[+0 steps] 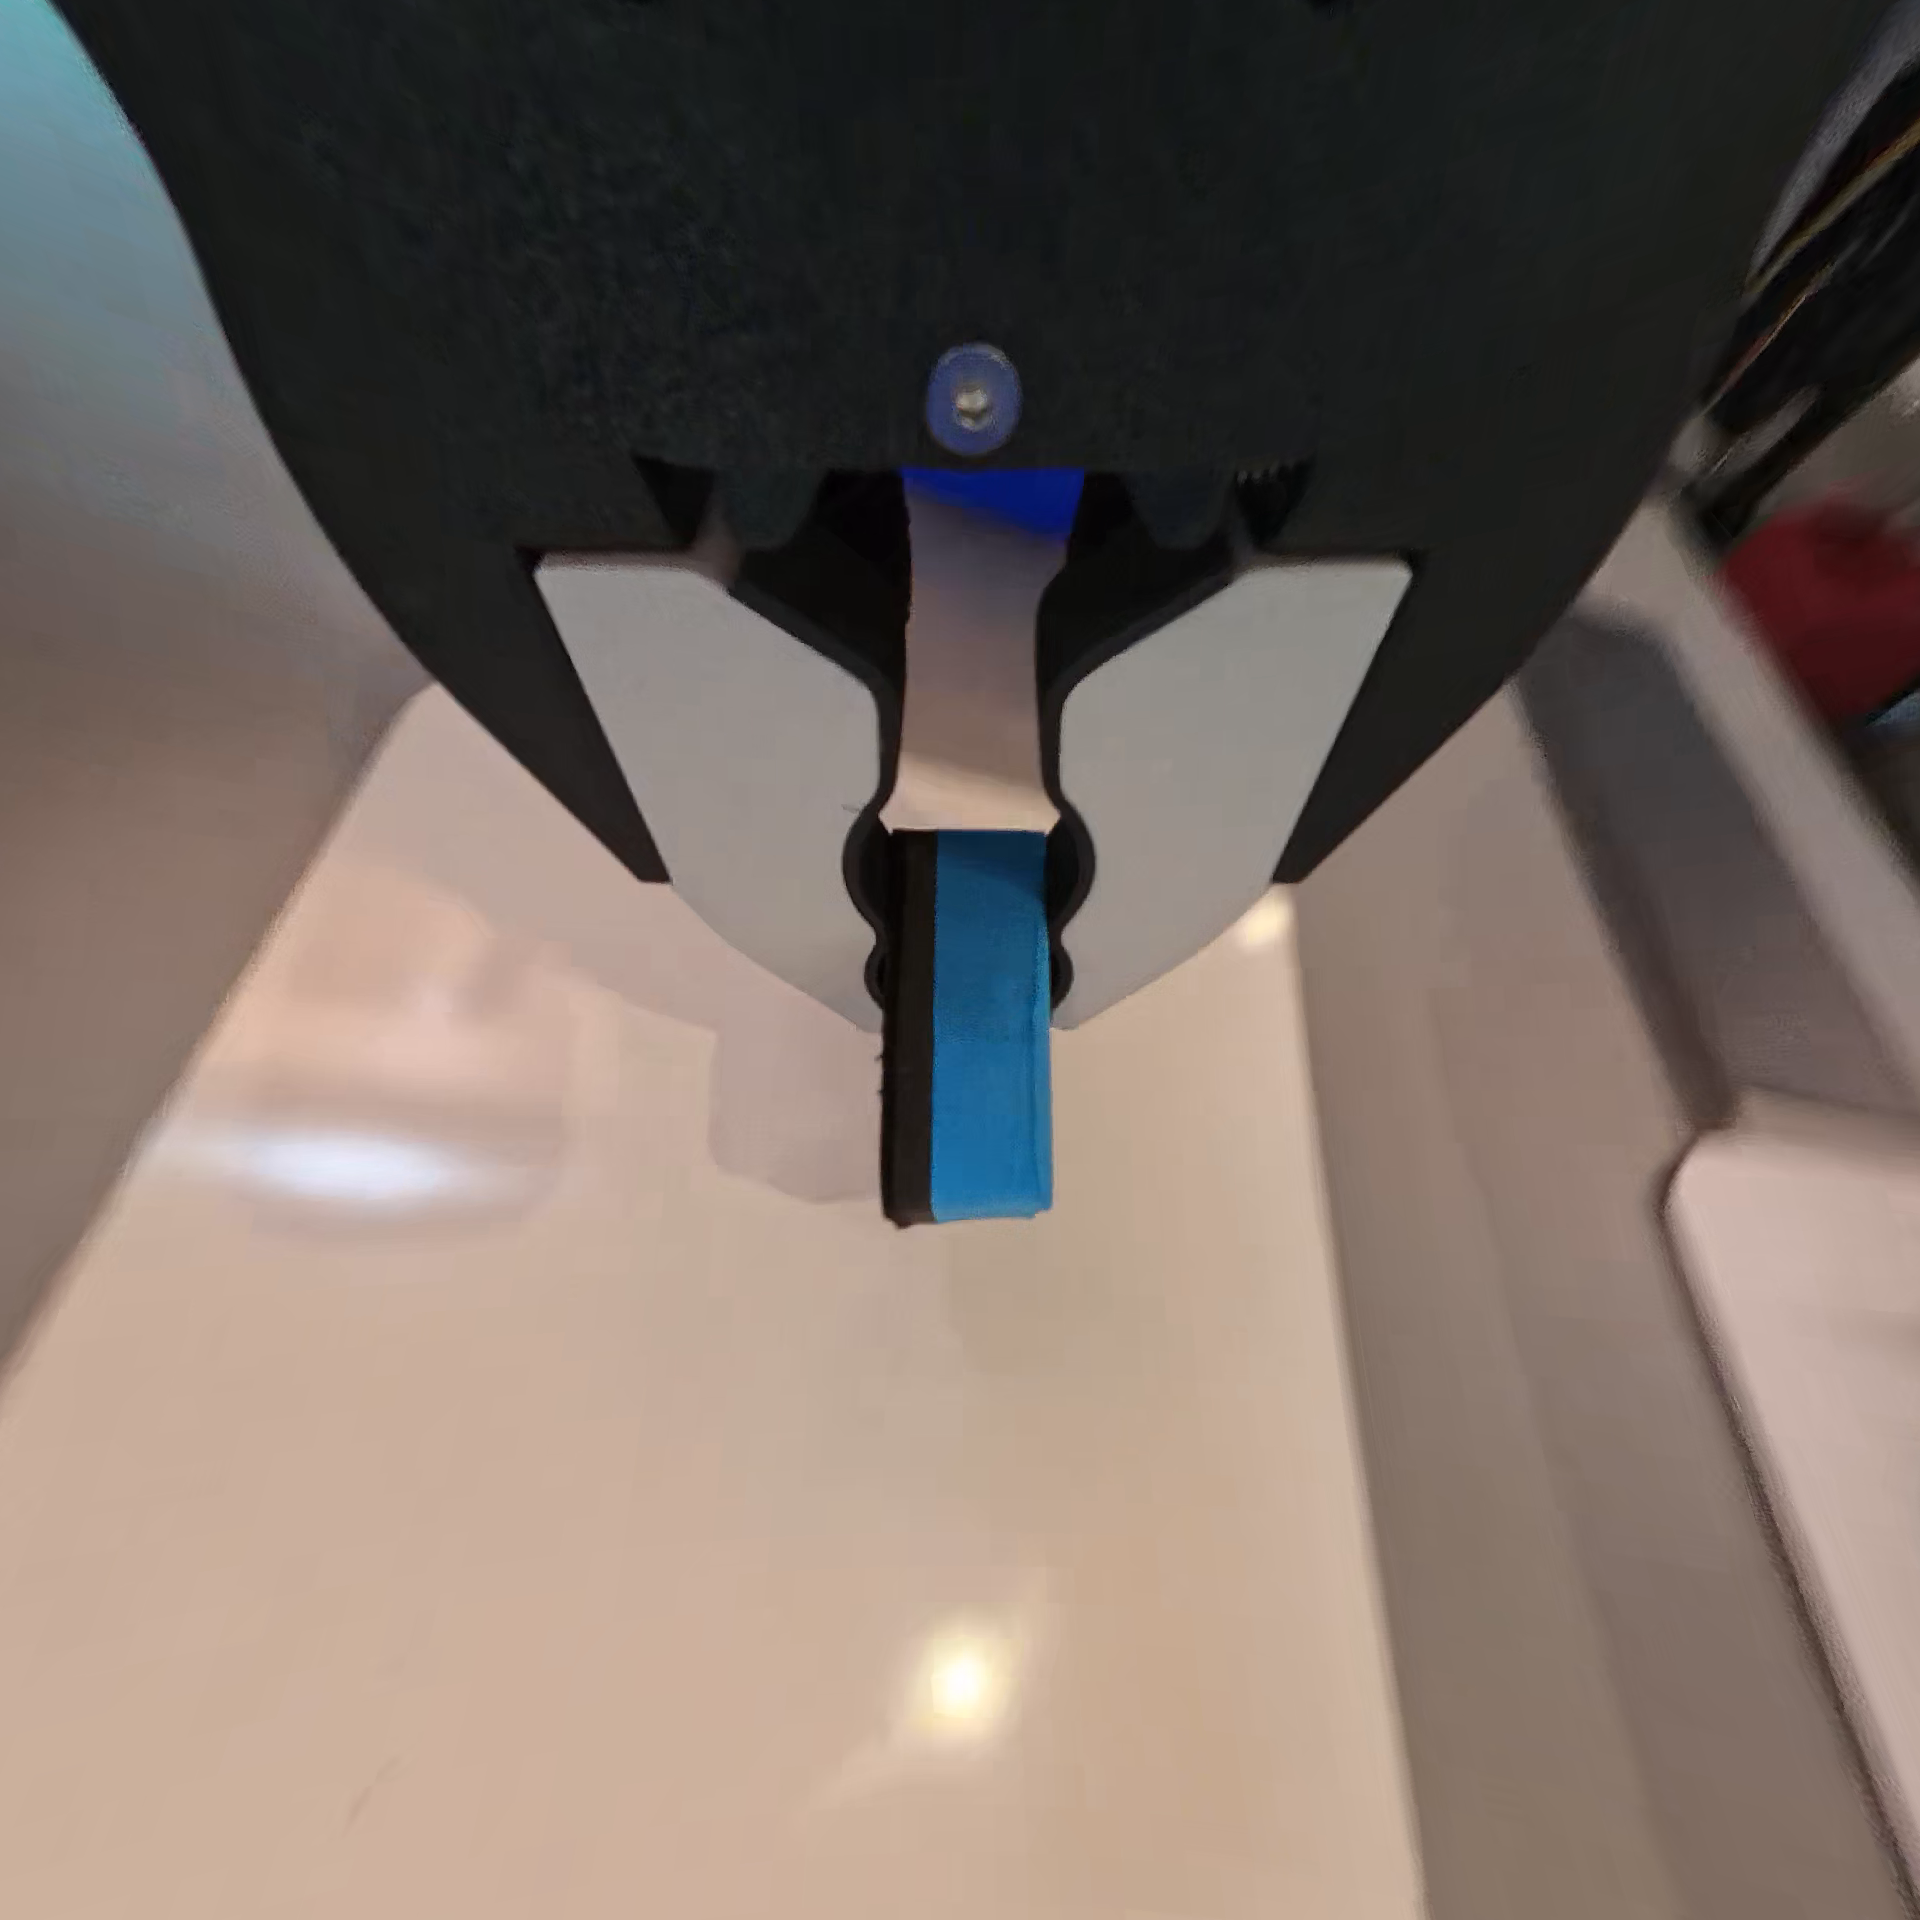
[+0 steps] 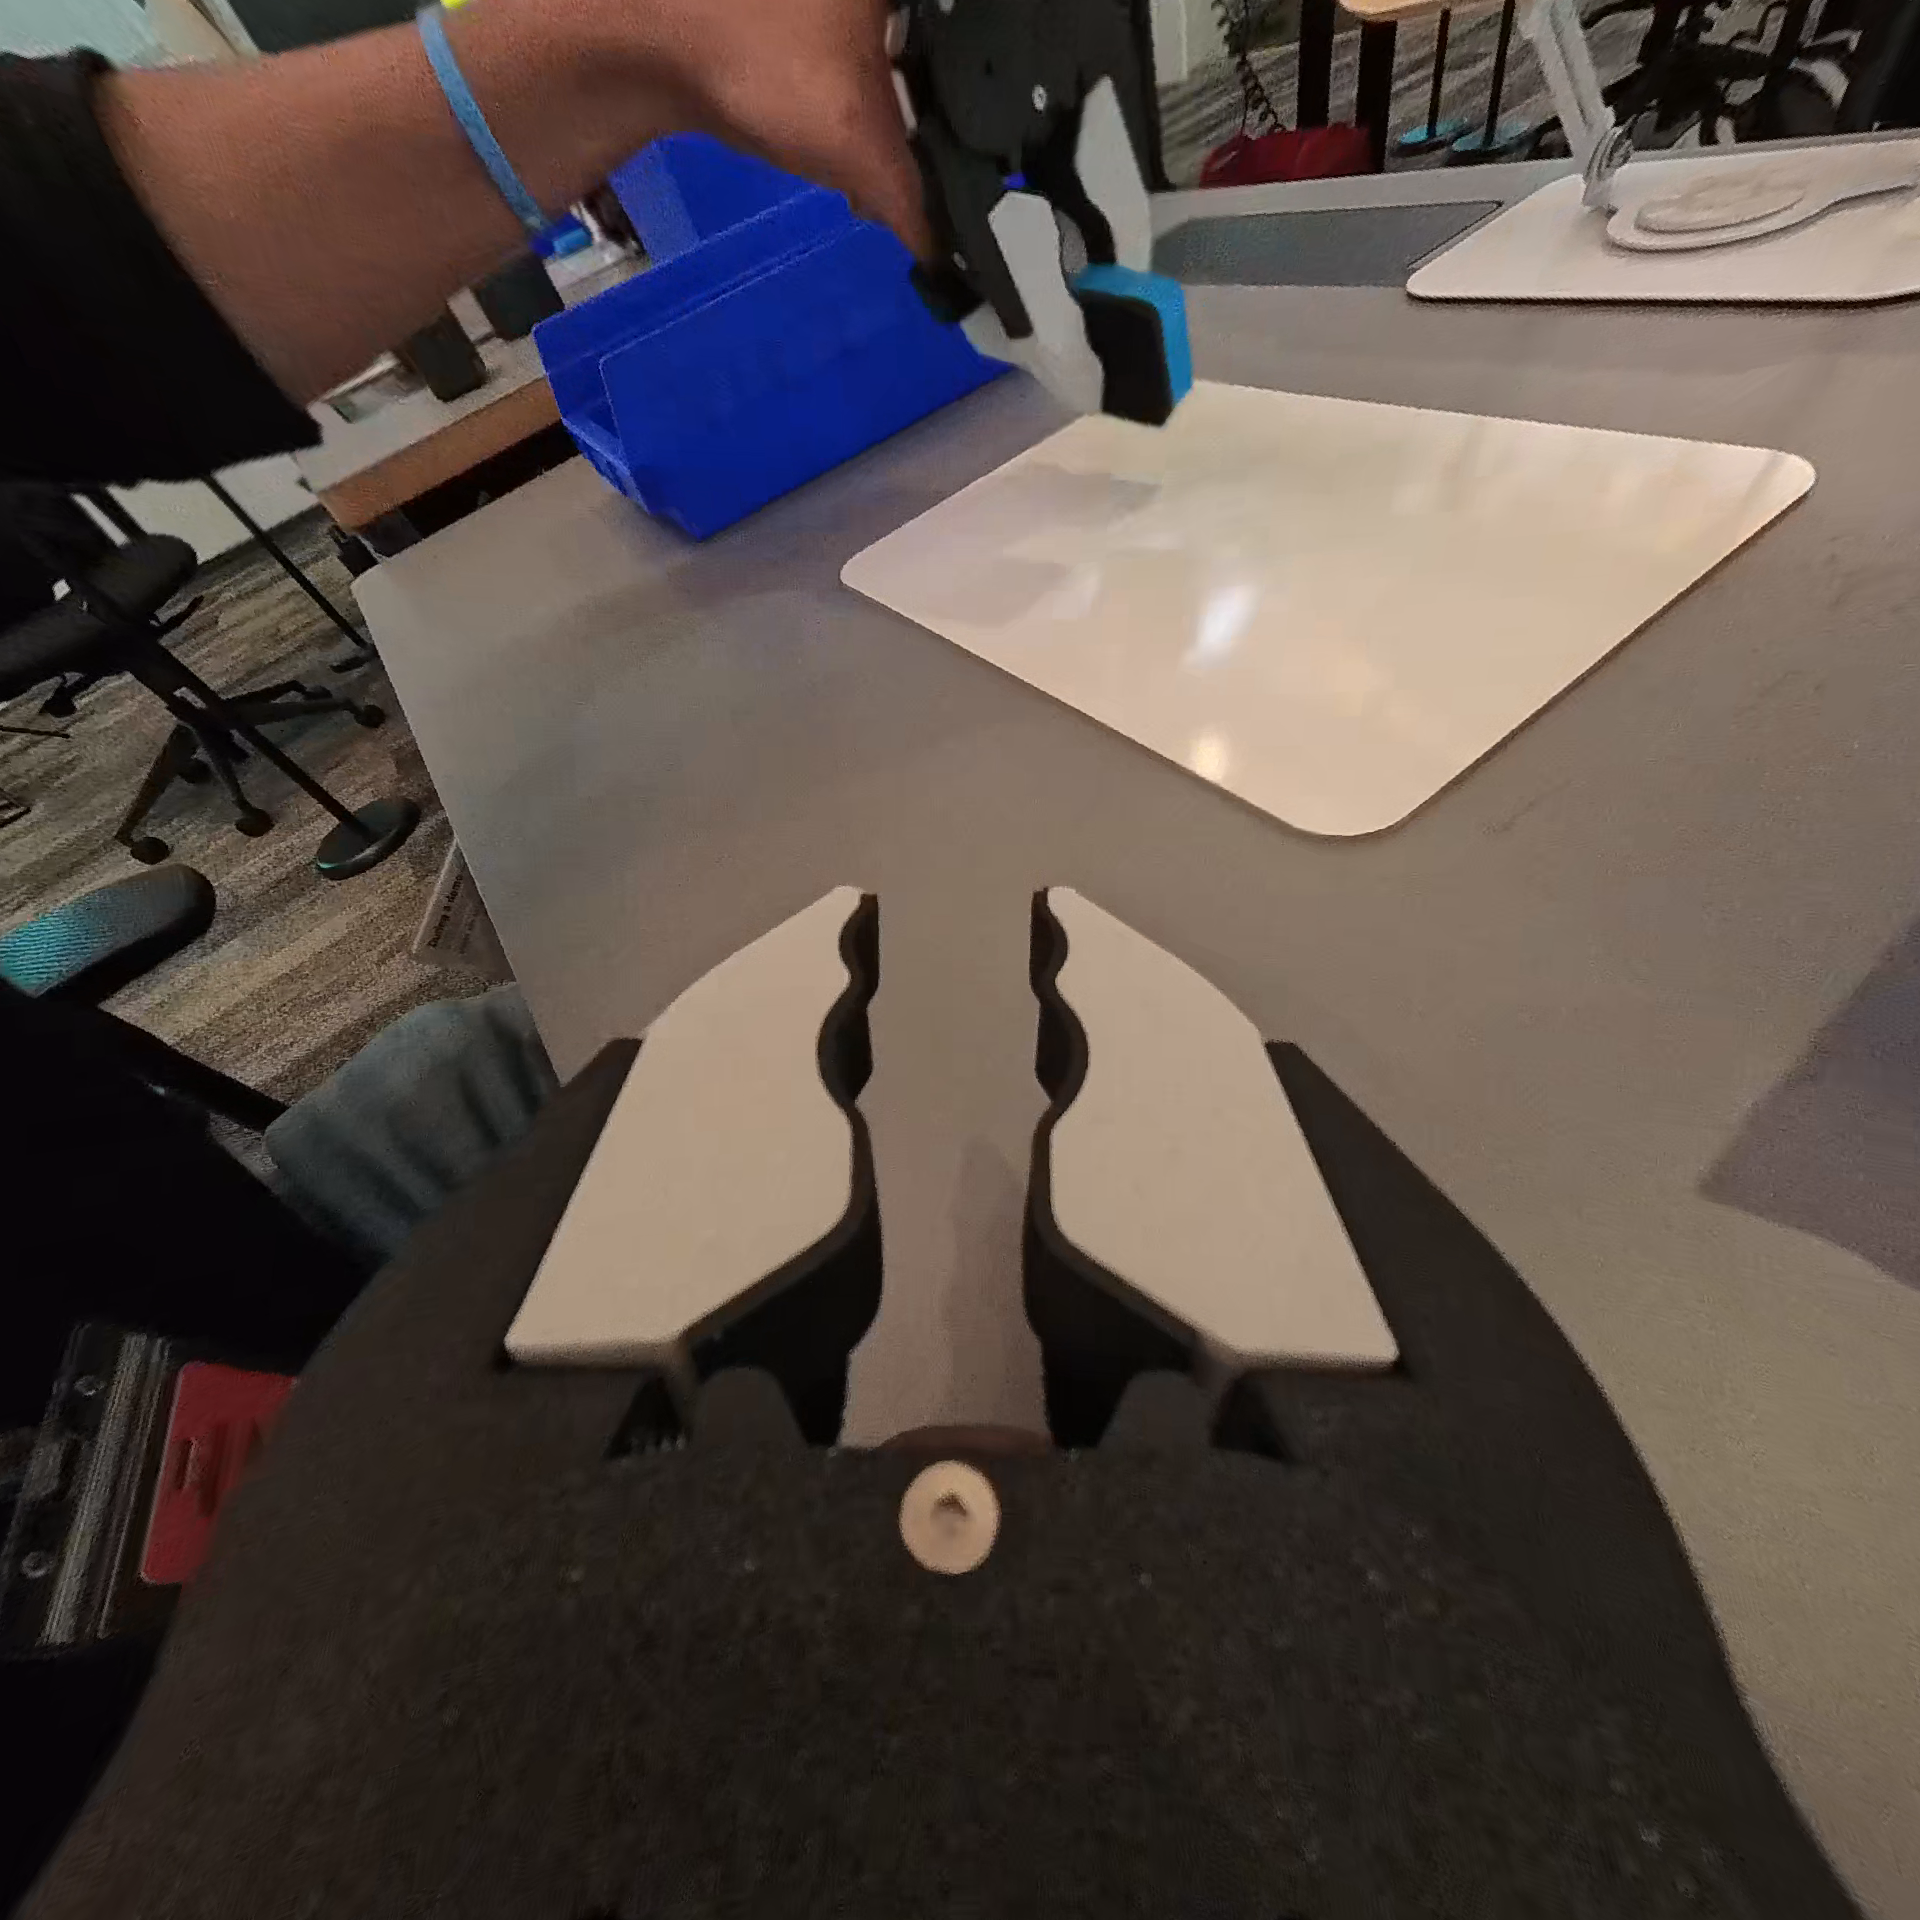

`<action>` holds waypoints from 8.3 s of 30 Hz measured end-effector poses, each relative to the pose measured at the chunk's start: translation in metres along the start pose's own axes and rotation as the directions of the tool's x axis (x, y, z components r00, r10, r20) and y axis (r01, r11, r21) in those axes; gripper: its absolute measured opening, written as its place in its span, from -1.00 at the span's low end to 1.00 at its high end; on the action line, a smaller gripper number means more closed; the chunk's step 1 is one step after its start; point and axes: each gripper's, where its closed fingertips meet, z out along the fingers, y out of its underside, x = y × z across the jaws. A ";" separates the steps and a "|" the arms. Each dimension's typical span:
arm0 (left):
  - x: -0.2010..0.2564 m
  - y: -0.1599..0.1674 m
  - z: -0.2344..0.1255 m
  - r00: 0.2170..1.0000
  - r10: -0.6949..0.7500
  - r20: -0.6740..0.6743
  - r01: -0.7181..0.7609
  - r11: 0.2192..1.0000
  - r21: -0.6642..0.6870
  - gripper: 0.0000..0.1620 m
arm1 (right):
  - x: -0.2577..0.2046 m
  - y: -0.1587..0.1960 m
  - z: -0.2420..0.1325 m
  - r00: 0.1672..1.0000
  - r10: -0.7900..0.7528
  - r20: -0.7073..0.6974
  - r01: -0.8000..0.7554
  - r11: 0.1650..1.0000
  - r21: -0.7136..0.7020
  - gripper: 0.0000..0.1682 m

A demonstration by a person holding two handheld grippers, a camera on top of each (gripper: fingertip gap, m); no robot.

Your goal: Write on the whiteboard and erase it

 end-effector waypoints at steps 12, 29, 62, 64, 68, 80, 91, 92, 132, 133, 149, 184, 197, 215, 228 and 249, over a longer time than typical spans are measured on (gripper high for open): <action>-0.027 0.129 0.012 0.994 0.091 0.058 -0.069 0.951 -0.302 -0.69 | -0.006 0.002 0.004 0.999 0.019 0.026 -0.018 1.000 -0.019 -0.66; -0.001 0.134 0.004 0.996 0.087 0.009 -0.082 0.966 -0.247 -0.43 | -0.005 -0.007 -0.003 0.994 0.087 0.058 -0.089 0.995 0.032 -0.65; 0.074 0.063 0.001 0.496 -0.846 -0.194 0.824 0.389 0.411 -0.75 | -0.010 -0.002 0.002 0.993 0.096 0.075 -0.097 0.995 0.006 -0.65; 0.066 0.074 0.003 0.450 -0.875 -0.179 0.844 0.351 0.405 -0.69 | -0.009 -0.002 0.001 0.993 0.094 0.070 -0.095 0.995 0.007 -0.65; 0.071 0.065 0.007 0.426 -0.862 -0.275 0.874 0.315 0.369 -0.70 | -0.009 -0.002 0.001 0.993 0.097 0.073 -0.097 0.995 0.009 -0.65; 0.069 0.081 0.008 0.357 -0.903 -0.239 0.897 0.260 0.356 -0.55 | -0.011 -0.001 -0.001 0.993 0.095 0.076 -0.095 0.995 0.005 -0.65; 0.082 0.065 0.006 0.401 -0.880 -0.255 0.888 0.305 0.343 -0.51 | -0.012 -0.001 -0.001 0.993 0.091 0.078 -0.092 0.996 0.001 -0.65; 0.084 0.065 0.006 0.405 -0.878 -0.255 0.887 0.311 0.342 -0.53 | -0.012 -0.001 -0.001 0.993 0.090 0.079 -0.091 0.996 0.001 -0.65; 0.141 0.140 -0.131 0.406 -0.911 -0.066 0.655 0.241 0.716 -0.50 | 0.006 0.004 -0.003 0.982 -0.089 -0.166 0.087 0.996 -0.019 -0.58; 0.126 0.163 -0.131 0.398 -0.917 -0.013 0.687 0.288 0.667 -0.50 | 0.006 0.005 -0.003 0.981 -0.099 -0.167 0.096 0.995 -0.023 -0.58; -0.038 0.348 -0.007 0.415 -0.877 0.243 0.909 0.413 -0.064 -0.46 | 0.013 0.006 -0.006 0.982 -0.102 -0.160 0.097 0.995 -0.036 -0.58; 0.036 0.018 -0.208 0.266 -0.240 -0.934 0.725 -0.588 0.357 -0.80 | -0.018 -0.119 0.066 0.952 -0.274 -0.134 0.304 0.882 0.359 -0.21; 0.098 -0.133 -0.155 0.000 0.047 -0.999 0.850 -0.526 -0.025 -0.79 | -0.001 -0.114 0.088 0.881 -0.337 -0.333 0.427 0.869 0.250 -0.37; 0.126 -0.170 -0.149 -0.083 0.132 -0.988 0.886 -0.444 -0.134 -0.79 | 0.014 -0.110 0.069 0.895 -0.350 -0.275 0.422 0.864 0.276 -0.76; 0.136 -0.155 -0.167 0.105 0.109 -0.989 0.967 -0.245 0.076 -0.51 | 0.005 -0.110 0.056 0.980 -0.200 0.018 0.185 0.935 0.302 -0.77; 0.163 -0.120 -0.164 0.907 0.122 -0.403 0.350 0.311 0.884 -0.76 | -0.034 -0.104 0.060 0.865 0.106 0.490 -0.173 0.980 0.094 -0.77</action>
